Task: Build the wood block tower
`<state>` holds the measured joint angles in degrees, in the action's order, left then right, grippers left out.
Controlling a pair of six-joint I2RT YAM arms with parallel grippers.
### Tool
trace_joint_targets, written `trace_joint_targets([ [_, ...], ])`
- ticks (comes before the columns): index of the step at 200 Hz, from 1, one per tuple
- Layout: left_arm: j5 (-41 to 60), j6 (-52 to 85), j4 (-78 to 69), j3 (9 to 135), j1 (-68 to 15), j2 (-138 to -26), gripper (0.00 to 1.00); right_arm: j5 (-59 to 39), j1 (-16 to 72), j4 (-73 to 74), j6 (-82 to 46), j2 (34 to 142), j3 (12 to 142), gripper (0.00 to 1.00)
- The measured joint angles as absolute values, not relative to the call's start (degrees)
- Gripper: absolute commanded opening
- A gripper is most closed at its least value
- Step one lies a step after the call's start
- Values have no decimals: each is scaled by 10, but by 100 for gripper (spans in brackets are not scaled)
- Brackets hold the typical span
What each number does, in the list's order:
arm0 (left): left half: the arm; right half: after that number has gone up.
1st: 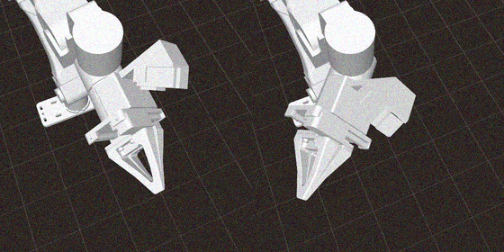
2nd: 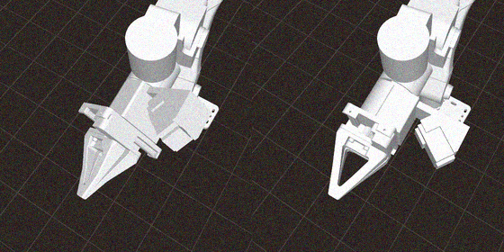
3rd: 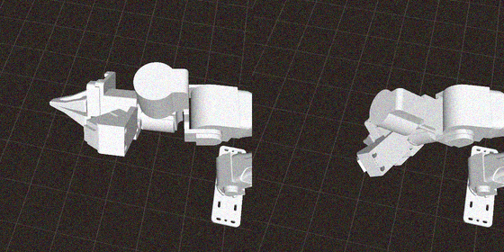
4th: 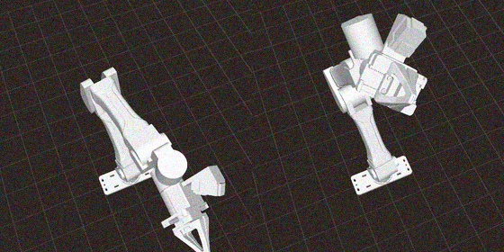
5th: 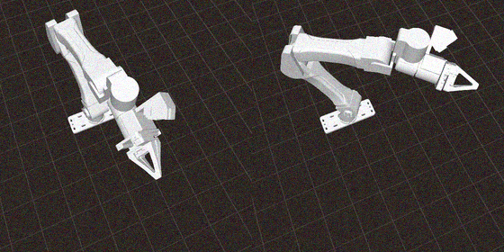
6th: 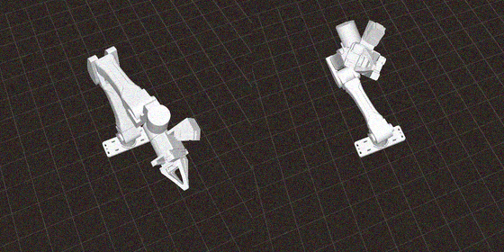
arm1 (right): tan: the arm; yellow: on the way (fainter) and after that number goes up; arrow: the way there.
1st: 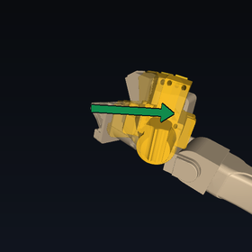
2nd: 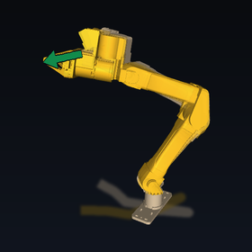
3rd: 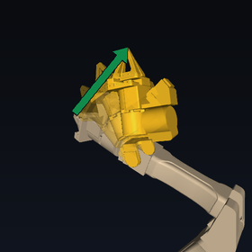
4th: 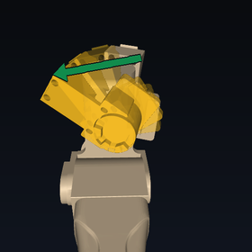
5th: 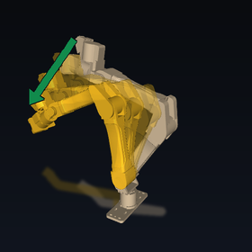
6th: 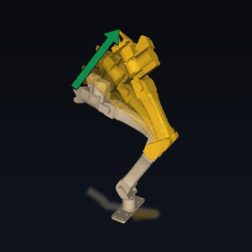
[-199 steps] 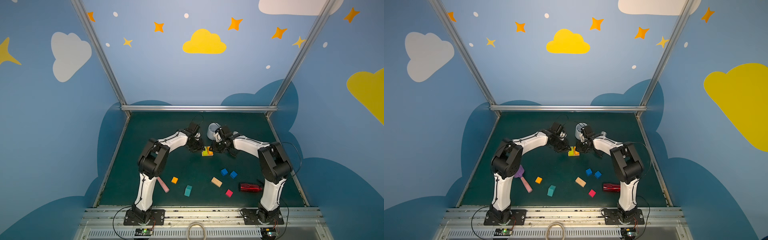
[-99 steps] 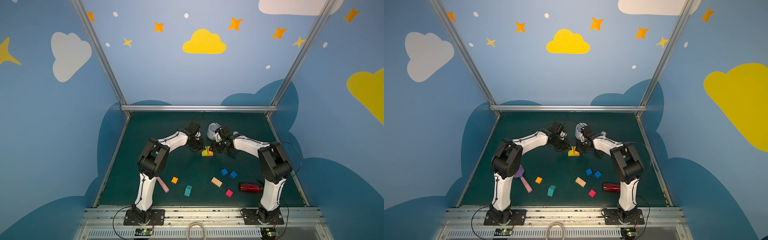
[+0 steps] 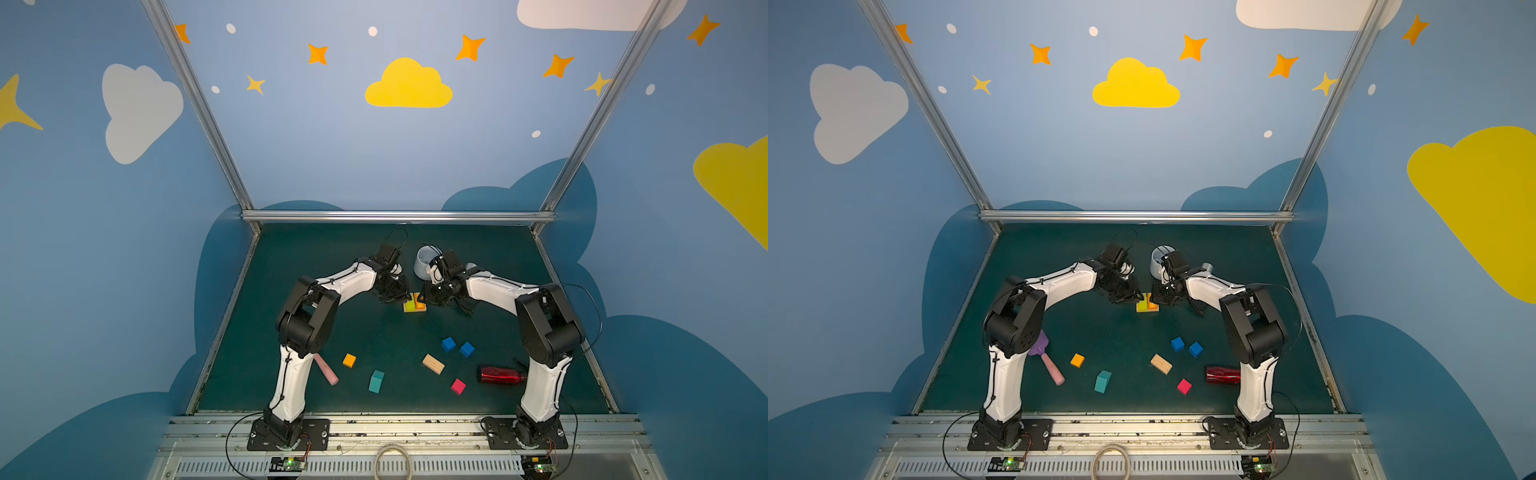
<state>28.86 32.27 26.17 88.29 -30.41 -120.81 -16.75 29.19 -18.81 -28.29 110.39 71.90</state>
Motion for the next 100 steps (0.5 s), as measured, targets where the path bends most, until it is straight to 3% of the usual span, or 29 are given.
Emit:
trace_joint_targets([
  [100,277,322,269,883,-304,-1208,24,-167,292,-188,-283,1107,722,31],
])
